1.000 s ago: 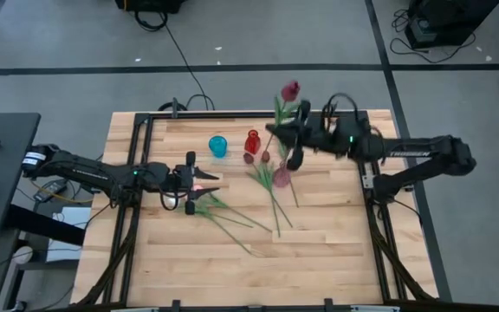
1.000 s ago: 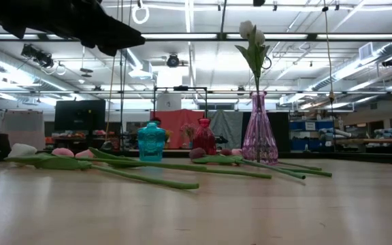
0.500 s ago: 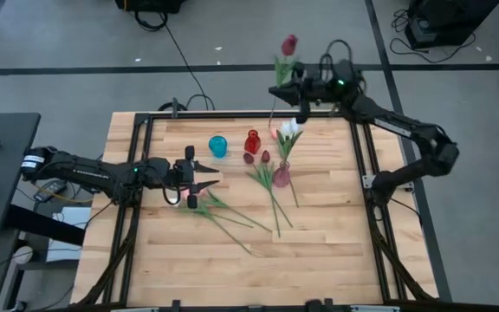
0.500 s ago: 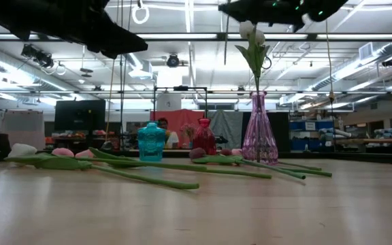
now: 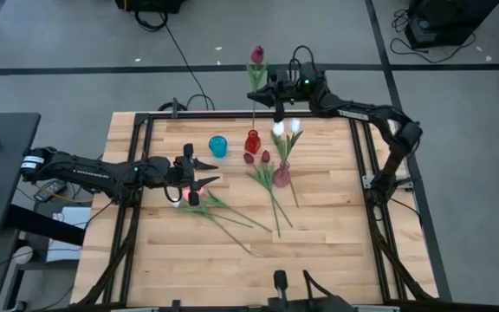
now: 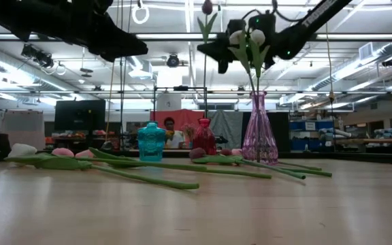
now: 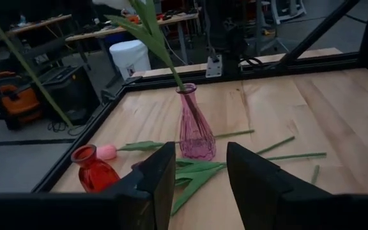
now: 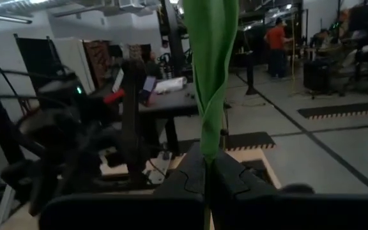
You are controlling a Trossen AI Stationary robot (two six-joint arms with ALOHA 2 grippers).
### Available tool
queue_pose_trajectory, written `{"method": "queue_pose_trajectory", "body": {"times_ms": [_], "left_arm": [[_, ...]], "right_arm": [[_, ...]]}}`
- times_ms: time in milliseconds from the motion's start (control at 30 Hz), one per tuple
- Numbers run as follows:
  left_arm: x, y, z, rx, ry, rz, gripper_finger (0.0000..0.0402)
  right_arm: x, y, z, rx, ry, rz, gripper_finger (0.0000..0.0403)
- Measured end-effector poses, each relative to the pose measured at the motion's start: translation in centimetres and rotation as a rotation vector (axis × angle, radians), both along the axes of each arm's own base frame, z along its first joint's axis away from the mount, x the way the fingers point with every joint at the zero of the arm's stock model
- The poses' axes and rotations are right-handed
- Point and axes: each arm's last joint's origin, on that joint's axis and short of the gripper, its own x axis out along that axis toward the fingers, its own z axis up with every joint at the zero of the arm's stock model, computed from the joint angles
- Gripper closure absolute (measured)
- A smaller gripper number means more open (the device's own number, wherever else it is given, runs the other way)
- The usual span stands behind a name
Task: Sort flowers into vase by color
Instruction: Put the left red flower into the red vase
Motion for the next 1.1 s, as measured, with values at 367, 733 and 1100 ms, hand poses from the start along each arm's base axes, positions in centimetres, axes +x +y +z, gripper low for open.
{"method": "queue_pose_trajectory", "body": {"times_ms": [367, 733, 1100], "left_arm": [[0.0, 0.0, -0.1, -0.004, 0.010, 0.014, 0.0255], [0.0, 0.1, 0.0, -0.001, 0.001, 0.036, 0.0255], [0.0, 0.1, 0.1, -0.002, -0.012, 0.036, 0.0255]], "right_arm": [[0.0, -0.3, -0.3, -0.026, -0.020, 0.027, 0.0394], [-1.9, -2.1, -0.4, -0.017, 0.019, -0.016, 0.0394], [-1.5, -1.2, -2.0, -0.012, 0.049, -0.018, 0.0394]]}}
